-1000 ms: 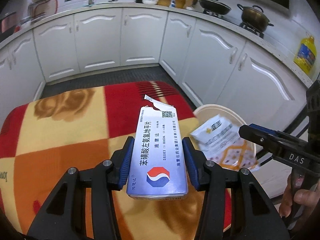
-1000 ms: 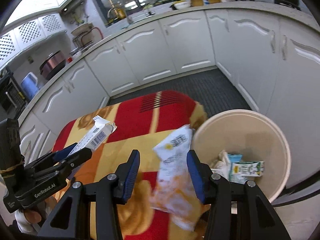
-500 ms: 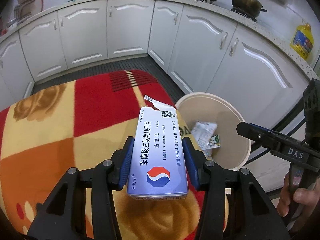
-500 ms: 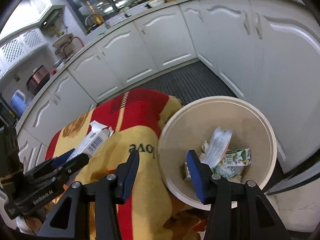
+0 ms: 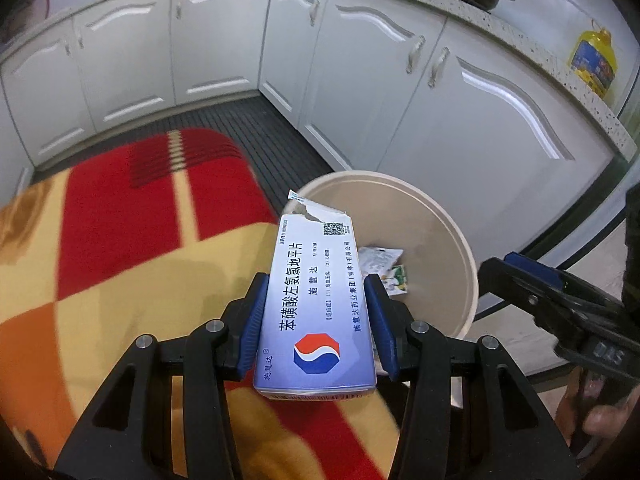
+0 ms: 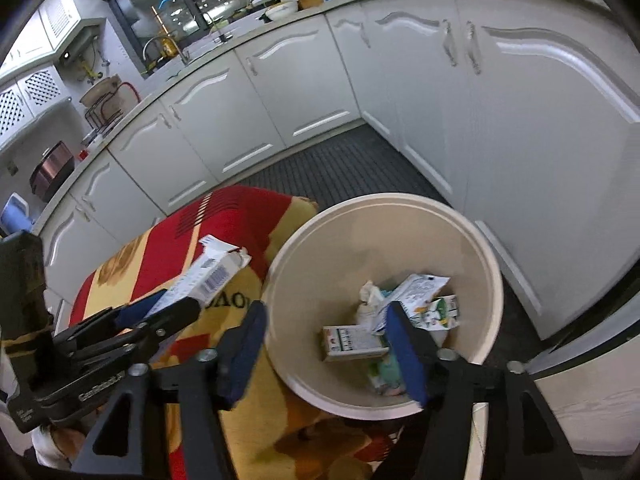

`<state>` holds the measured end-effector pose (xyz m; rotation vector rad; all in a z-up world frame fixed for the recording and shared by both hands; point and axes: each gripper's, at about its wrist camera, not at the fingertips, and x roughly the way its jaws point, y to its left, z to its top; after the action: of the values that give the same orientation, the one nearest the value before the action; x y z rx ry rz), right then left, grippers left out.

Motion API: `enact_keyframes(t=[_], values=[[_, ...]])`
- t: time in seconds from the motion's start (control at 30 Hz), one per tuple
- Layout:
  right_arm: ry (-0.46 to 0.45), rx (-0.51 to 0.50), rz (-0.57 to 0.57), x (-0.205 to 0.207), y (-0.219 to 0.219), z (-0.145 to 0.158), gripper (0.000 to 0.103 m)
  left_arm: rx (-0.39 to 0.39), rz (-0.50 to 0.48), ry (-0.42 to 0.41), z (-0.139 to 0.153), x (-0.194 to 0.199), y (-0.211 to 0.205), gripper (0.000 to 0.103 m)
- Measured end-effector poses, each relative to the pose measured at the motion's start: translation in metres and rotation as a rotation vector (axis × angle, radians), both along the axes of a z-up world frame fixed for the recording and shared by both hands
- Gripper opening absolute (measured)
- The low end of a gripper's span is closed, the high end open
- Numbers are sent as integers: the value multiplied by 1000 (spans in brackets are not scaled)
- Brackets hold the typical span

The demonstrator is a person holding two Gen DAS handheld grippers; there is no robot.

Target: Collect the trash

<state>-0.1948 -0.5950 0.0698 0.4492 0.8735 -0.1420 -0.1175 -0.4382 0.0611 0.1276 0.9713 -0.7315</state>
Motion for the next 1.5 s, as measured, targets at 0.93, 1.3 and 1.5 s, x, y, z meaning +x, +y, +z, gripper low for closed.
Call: enact_keyframes(t=[0.93, 1.3, 1.5], values=[[-50, -130, -57, -28, 31, 5, 79, 14, 83, -190, 27, -29, 42, 67], [-133, -215, -79, -46, 75, 36, 90, -11, 144, -321, 61, -65, 92, 67], [-173, -234, -97, -56, 91, 55, 93, -47, 157, -383, 80, -84, 110, 67]])
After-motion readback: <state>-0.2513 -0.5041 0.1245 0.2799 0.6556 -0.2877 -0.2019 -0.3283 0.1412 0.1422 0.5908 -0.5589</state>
